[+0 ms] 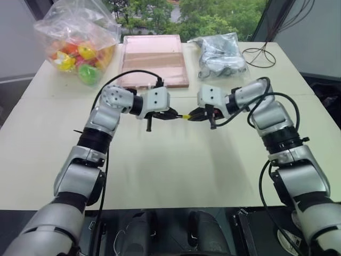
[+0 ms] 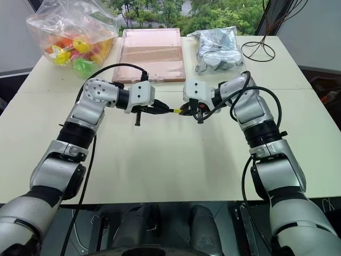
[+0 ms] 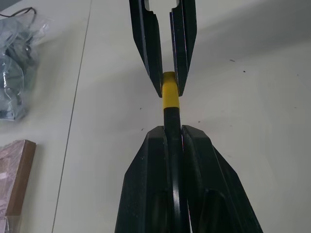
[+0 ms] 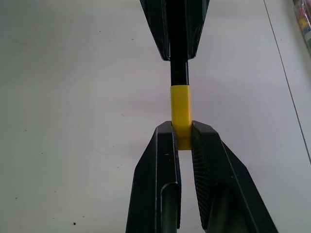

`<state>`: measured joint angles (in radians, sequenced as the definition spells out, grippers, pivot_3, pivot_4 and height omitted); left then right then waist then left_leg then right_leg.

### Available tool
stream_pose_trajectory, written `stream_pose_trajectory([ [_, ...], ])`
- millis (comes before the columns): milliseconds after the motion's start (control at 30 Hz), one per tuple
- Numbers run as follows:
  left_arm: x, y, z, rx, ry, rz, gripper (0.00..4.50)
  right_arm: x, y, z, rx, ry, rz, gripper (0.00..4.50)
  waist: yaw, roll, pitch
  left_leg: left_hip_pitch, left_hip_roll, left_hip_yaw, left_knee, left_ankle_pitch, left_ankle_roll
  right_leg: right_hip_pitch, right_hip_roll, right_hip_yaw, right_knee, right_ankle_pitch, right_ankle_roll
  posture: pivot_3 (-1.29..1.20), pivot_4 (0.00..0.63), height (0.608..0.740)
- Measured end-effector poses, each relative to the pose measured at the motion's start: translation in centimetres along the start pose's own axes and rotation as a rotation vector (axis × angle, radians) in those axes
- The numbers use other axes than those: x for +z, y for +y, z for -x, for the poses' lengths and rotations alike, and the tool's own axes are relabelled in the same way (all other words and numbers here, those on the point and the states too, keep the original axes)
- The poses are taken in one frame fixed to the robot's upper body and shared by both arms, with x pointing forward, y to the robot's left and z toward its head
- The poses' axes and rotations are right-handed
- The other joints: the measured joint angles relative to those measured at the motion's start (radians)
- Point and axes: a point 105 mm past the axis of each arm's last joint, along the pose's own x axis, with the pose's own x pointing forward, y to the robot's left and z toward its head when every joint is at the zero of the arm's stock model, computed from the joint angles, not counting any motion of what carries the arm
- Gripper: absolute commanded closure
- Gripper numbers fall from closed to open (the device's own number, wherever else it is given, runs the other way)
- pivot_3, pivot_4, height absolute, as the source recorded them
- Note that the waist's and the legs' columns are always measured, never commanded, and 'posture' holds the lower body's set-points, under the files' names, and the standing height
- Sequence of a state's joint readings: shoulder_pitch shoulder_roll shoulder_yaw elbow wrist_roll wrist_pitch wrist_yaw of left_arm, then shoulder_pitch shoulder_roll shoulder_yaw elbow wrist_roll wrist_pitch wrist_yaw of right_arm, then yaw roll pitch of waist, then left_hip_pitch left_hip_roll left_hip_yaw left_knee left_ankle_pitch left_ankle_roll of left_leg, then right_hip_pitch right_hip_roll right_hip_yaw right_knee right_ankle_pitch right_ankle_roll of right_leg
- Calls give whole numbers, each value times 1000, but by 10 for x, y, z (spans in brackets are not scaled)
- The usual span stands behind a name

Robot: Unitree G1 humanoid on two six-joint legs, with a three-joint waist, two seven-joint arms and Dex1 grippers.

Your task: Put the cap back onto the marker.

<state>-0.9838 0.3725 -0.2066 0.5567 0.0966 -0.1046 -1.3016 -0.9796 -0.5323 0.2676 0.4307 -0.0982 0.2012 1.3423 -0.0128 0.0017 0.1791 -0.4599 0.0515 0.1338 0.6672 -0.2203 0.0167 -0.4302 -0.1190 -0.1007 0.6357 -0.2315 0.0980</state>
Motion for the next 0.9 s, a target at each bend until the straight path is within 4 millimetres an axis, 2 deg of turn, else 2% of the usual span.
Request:
stream_pose_trajectory([
  [200, -4, -2, -2, -8, 0, 26, 4500, -2, 1, -2, 12, 27, 23, 4354, 0, 0, 0, 0, 0, 0, 0, 0, 0, 0, 0, 0, 0, 0, 0, 0, 150, 740],
  [300, -2, -2, -3, -9, -17, 34, 4500, -2, 3, -3, 27, 28, 28, 3163, 0, 0, 0, 0, 0, 0, 0, 0, 0, 0, 0, 0, 0, 0, 0, 0, 150, 740],
  [400, 7, -3, -13, -27, -60, 25, 4500, -1, 9, -11, 73, 39, 65, 1712, 1, 0, 0, 0, 0, 0, 0, 0, 0, 0, 0, 0, 0, 0, 0, 0, 150, 740],
  [567, 2, 1, -3, 0, -34, 28, 4500, -10, 1, -4, 9, 78, 77, 1712, -2, 0, 0, 0, 0, 0, 0, 0, 0, 0, 0, 0, 0, 0, 0, 0, 150, 740],
  [667, -5, 3, 8, 13, 1, 37, 4500, -14, -12, 12, -78, 87, 62, 1712, -1, 0, 0, 0, 0, 0, 0, 0, 0, 0, 0, 0, 0, 0, 0, 0, 150, 740],
  [800, -15, -2, 32, 48, 4, 112, 4500, -11, -46, 60, -329, 32, 0, 1712, -1, 0, 0, 0, 0, 0, -1, 0, 0, 0, 0, 0, 0, 0, 0, 0, 150, 740],
  [900, -30, -7, 57, 163, -14, 275, 4500, -14, -60, 101, -518, -15, -62, 1712, -2, 0, 0, 0, 0, 0, -1, 0, 0, -1, 0, 0, 0, 0, 0, 0, 150, 740],
])
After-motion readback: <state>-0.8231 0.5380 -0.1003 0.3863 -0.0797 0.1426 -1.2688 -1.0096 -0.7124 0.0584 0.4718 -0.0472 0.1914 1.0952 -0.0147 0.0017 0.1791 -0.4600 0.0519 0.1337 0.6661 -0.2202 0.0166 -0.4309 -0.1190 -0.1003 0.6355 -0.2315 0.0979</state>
